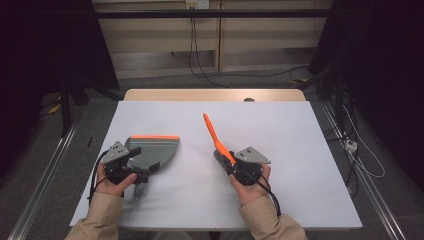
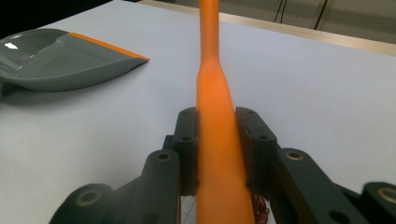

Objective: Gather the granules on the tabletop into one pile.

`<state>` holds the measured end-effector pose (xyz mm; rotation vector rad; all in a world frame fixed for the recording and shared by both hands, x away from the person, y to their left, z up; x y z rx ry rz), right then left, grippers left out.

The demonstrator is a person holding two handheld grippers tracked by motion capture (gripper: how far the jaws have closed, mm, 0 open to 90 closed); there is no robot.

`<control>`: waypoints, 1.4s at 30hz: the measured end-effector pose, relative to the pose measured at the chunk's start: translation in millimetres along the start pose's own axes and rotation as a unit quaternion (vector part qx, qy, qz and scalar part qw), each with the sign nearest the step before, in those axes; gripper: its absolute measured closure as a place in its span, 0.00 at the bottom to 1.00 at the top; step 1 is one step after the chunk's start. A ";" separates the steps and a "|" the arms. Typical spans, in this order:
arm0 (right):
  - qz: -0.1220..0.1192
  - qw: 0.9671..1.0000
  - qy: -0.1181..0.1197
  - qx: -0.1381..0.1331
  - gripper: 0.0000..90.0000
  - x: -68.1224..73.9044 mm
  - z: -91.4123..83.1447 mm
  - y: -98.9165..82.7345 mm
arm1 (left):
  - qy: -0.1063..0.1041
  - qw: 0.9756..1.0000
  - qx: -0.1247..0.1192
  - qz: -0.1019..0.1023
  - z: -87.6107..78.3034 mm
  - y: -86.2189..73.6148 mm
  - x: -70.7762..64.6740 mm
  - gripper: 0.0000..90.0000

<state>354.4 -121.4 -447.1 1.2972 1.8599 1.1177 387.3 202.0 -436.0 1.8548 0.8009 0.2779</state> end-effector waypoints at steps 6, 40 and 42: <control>0.008 1.000 0.004 -0.009 0.79 -4.8 -7.2 3.1 | 0.000 1.000 0.000 0.000 0.0 0.1 -0.1 0.06; -0.111 0.954 0.272 -0.062 0.79 -103.5 75.2 20.8 | 0.005 1.000 0.006 -0.007 0.8 -2.5 2.4 0.06; -0.122 0.948 0.287 -0.061 0.79 -104.0 73.9 20.4 | 0.005 1.000 0.004 -0.007 1.0 -2.5 2.3 0.06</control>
Point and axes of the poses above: each handheld gripper's, and its own axes: z roughly forward along the jaws, y roughly out of its top, x roughly to its left, the point moved 4 cm from there along z, roughly forward along the jaws, and after that the axes turned 5 degrees about -y, right-handed, at the moved point
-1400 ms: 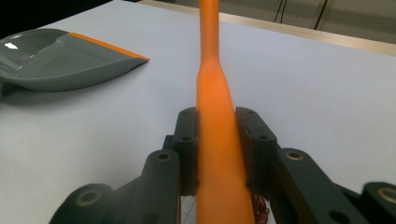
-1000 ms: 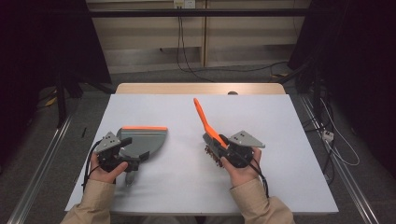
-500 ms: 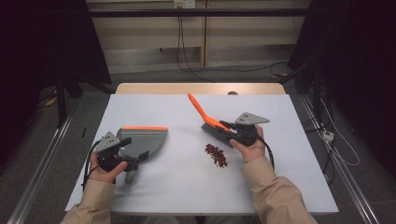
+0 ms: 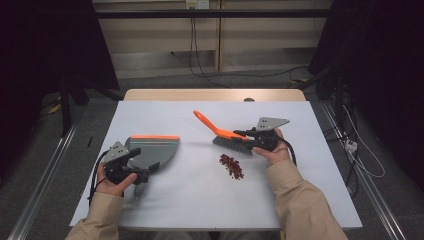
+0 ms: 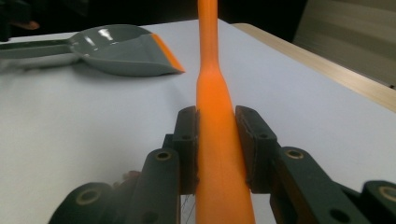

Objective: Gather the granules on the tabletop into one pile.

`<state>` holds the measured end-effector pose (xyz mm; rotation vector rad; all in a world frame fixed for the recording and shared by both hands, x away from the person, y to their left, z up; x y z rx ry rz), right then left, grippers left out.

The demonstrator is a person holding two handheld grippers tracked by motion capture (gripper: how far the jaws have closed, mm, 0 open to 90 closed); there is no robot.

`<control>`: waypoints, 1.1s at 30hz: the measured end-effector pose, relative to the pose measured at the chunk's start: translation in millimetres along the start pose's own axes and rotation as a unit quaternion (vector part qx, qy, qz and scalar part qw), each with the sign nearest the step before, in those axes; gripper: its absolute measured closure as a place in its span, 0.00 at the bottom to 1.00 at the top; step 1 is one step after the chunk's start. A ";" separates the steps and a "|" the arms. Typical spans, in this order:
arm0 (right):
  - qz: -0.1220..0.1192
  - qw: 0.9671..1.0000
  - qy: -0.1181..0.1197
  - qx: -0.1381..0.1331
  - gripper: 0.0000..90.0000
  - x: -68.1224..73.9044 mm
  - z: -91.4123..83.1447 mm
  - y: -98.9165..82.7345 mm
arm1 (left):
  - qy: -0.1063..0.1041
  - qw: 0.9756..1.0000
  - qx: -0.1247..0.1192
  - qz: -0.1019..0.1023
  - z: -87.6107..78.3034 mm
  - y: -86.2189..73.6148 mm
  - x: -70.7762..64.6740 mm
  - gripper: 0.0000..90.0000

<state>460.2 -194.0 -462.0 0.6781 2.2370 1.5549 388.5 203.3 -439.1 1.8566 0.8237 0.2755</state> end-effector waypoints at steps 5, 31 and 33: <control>-0.023 0.999 0.001 0.025 0.79 3.1 -2.9 2.2 | 0.001 1.000 0.002 -0.001 0.5 -0.4 -0.3 0.06; -0.058 0.982 0.034 0.175 0.79 9.4 9.2 9.6 | 0.000 1.000 0.002 0.001 0.0 -0.1 0.3 0.06; -0.066 0.982 0.042 0.170 0.79 10.7 8.0 8.8 | 0.000 1.000 0.001 0.000 -0.2 -0.1 0.4 0.06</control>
Point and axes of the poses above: each handheld gripper's, and its own axes: z roughly forward along the jaws, y roughly out of its top, x roughly to its left, the point moved 4 cm from there along z, roughly forward along the jaws, and after that the axes turned 5 degrees about -y, right-handed, at the moved point
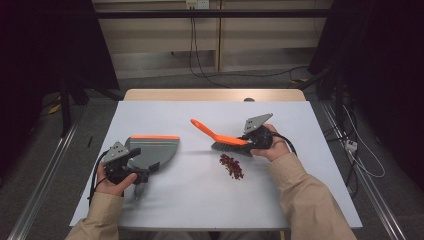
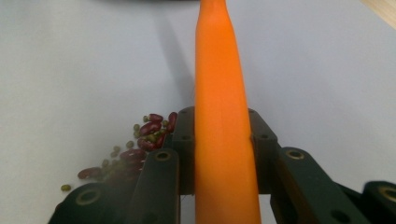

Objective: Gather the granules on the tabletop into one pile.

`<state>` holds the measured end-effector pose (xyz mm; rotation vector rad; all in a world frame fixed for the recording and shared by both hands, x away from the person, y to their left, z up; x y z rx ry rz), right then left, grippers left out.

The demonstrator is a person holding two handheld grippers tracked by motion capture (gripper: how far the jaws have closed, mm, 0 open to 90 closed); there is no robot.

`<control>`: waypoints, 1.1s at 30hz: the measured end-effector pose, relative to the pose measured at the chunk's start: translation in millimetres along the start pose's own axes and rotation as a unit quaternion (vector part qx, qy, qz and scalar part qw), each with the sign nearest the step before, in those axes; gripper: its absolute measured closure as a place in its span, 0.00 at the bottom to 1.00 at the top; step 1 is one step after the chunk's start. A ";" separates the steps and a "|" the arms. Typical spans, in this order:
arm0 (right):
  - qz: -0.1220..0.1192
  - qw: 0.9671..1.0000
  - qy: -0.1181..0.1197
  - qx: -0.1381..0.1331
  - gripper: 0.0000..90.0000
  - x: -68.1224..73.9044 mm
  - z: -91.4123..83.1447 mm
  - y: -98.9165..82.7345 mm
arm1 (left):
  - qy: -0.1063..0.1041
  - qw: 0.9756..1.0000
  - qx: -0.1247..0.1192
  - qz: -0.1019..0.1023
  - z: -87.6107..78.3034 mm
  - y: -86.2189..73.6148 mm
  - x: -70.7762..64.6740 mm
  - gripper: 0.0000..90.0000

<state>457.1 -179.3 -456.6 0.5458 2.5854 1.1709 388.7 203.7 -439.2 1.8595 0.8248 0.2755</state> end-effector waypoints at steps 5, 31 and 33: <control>-0.013 1.000 0.011 -0.007 0.79 3.6 -2.8 -2.6 | 0.000 1.000 0.000 0.000 -0.2 0.0 -0.5 0.06; -0.056 0.997 0.047 -0.006 0.79 28.6 -14.5 -6.8 | 0.000 1.000 -0.001 0.000 -1.3 0.8 -1.1 0.06; -0.055 0.997 0.049 -0.008 0.79 29.5 -15.7 -8.0 | 0.000 1.000 -0.001 0.000 -1.4 0.9 -1.2 0.06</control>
Point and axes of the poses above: each handheld gripper's, and its own axes: z roughly forward along the jaws, y roughly out of its top, x roughly to its left, the point moved 4 cm from there along z, roughly forward along the jaws, and after that the axes turned 5 degrees about -y, right-handed, at the moved point
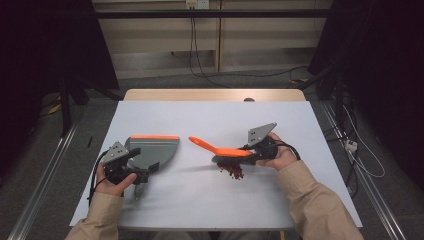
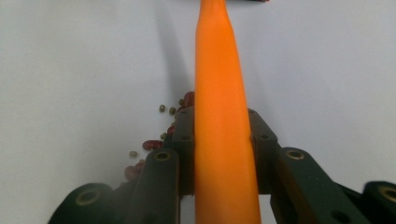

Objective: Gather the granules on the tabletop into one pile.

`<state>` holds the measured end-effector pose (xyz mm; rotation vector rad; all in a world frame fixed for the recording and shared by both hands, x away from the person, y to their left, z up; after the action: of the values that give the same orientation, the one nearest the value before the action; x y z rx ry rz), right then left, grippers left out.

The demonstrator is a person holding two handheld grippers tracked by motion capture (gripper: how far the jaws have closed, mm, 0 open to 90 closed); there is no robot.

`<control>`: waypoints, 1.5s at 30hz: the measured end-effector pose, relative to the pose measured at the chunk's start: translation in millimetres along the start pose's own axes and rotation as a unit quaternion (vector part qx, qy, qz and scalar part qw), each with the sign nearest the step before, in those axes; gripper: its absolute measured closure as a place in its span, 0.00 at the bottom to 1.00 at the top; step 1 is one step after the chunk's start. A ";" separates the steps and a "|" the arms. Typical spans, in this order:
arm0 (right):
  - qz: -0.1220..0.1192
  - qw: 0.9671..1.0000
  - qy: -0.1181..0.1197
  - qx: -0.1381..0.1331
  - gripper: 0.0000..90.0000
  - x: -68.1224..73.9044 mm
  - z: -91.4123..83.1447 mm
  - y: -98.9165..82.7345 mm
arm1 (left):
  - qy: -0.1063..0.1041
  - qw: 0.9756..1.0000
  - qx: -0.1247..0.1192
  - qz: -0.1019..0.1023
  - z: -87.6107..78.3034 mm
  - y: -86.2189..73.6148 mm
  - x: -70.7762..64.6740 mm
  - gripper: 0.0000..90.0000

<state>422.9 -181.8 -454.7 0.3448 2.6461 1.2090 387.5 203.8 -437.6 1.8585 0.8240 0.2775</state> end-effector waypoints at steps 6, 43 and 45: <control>0.009 1.000 -0.011 -0.010 0.79 0.2 -1.7 -0.5 | -0.001 1.000 0.000 0.001 0.7 0.1 -0.3 0.06; 0.205 0.956 -0.192 -0.086 0.79 4.4 -41.3 -26.8 | 0.040 0.995 0.085 -0.011 -16.4 -24.2 1.0 0.08; 0.206 0.955 -0.196 -0.086 0.79 4.9 -41.4 -26.1 | 0.044 0.995 0.091 -0.013 -16.0 -26.7 1.5 0.09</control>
<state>403.2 -226.3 -448.4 1.0278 2.1698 1.3067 369.0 222.4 -454.4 2.0149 0.9608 0.2769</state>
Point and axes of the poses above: each handheld gripper's, and its own axes: z roughly forward along the jaws, y roughly out of its top, x roughly to its left, the point moved 4 cm from there along z, roughly forward along the jaws, and after that the axes turned 5 degrees about -y, right-handed, at the moved point
